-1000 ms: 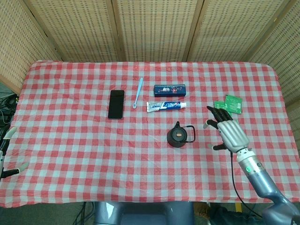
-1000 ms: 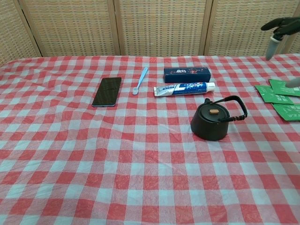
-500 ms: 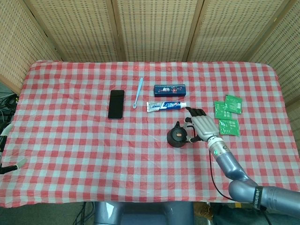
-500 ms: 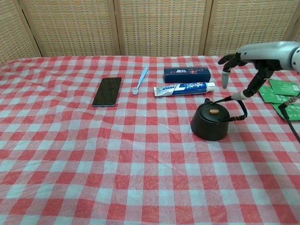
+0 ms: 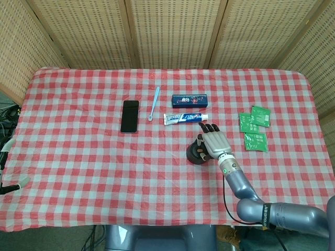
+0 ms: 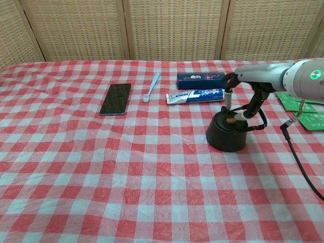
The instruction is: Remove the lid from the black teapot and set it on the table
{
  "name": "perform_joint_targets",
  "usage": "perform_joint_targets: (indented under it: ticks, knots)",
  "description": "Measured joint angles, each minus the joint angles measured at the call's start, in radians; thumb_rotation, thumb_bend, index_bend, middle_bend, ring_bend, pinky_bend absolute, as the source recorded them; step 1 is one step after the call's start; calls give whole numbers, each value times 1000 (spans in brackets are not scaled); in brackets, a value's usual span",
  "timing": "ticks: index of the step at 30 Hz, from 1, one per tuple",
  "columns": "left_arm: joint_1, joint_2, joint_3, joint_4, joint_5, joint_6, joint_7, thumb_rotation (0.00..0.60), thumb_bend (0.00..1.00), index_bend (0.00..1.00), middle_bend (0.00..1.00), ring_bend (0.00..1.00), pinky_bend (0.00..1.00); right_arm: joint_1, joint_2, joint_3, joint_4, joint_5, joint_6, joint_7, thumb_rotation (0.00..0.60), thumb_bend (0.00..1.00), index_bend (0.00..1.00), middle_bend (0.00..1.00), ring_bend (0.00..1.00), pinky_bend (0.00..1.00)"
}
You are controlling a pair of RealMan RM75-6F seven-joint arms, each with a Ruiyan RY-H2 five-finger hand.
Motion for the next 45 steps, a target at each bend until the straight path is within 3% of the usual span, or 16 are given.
perform_joint_targets:
  ticks: [13, 26, 36, 45]
  knots:
    - [-4, 2, -2, 5, -11, -10, -8, 600, 0, 0, 0, 0, 0, 40, -59, -23, 49, 83, 46, -73, 600, 502, 505, 0, 0, 0]
    - [-4, 4, -2, 3, -12, -9, -11, 600, 0, 0, 0, 0, 0, 47, -88, -39, 73, 87, 49, -87, 600, 510, 515, 0, 0, 0]
    - [-4, 9, -3, 5, -12, -9, -28, 600, 0, 0, 0, 0, 0, 43, -112, -51, 102, 65, 63, -97, 600, 618, 662, 10, 0, 0]
    - [-3, 12, -1, 3, -6, -7, -34, 600, 0, 0, 0, 0, 0, 35, -94, -37, 65, 23, 83, -82, 600, 632, 675, 30, 0, 0]
